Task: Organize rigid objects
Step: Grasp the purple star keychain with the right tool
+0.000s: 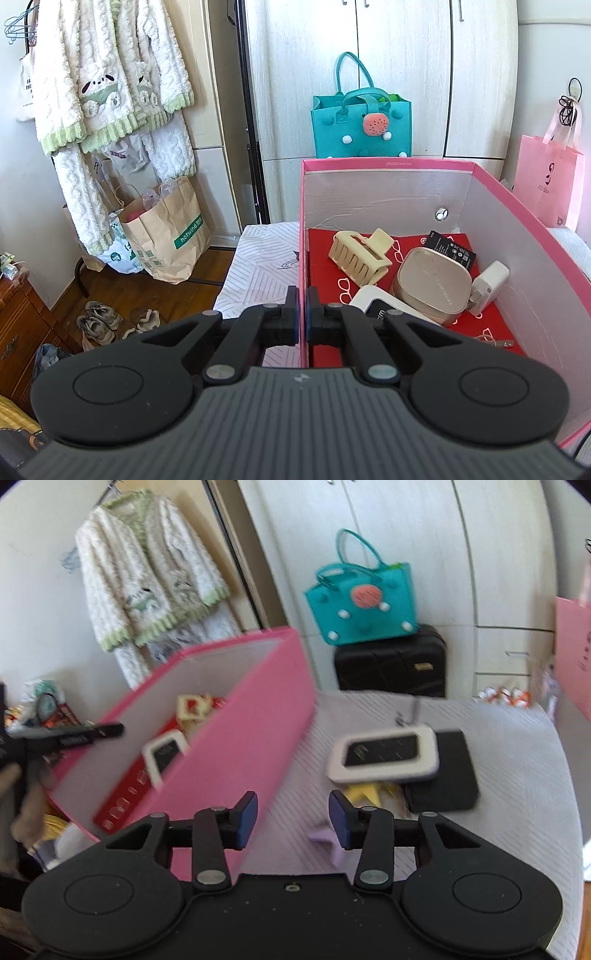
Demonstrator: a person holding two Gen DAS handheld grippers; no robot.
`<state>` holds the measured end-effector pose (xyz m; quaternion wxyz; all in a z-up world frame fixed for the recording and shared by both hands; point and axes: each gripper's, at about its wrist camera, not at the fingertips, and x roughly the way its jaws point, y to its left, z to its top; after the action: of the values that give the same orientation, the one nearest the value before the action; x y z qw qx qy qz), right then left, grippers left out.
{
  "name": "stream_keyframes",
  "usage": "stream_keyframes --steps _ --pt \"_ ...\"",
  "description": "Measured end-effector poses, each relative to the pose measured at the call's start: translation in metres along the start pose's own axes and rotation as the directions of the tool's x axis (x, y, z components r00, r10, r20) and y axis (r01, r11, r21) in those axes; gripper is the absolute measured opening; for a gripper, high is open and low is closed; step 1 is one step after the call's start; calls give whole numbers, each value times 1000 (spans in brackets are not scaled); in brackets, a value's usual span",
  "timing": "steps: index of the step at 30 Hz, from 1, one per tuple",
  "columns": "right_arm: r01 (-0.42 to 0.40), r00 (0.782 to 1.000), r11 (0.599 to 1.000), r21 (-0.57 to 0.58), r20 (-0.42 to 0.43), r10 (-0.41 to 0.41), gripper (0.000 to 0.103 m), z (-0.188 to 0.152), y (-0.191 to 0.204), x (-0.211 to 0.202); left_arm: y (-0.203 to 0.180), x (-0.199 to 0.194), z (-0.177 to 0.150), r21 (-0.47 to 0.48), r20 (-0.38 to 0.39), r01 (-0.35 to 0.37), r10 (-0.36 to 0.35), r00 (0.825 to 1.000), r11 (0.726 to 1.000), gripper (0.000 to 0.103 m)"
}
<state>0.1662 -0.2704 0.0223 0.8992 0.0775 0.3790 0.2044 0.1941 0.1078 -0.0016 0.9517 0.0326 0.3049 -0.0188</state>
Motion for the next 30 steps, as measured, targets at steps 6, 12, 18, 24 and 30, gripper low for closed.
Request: stream_keyframes --steps 6,12,18,24,30 --pt "75 996 997 22 -45 -74 58 -27 -13 15 0 0 0 0 0 -1 1 1000 1000 3" --pt "103 994 995 -9 -26 -103 67 -31 -12 28 0 0 0 2 0 -2 2 1000 1000 4" --pt "127 992 992 -26 -23 -127 70 -26 -3 43 0 0 -1 1 0 -1 1 1000 1000 4" --pt "199 980 975 -95 -4 -201 71 -30 11 49 0 0 -1 1 0 -1 1 1000 1000 4" --pt "235 972 969 -81 24 -234 74 -37 13 45 -1 0 0 3 1 -2 2 1000 1000 4"
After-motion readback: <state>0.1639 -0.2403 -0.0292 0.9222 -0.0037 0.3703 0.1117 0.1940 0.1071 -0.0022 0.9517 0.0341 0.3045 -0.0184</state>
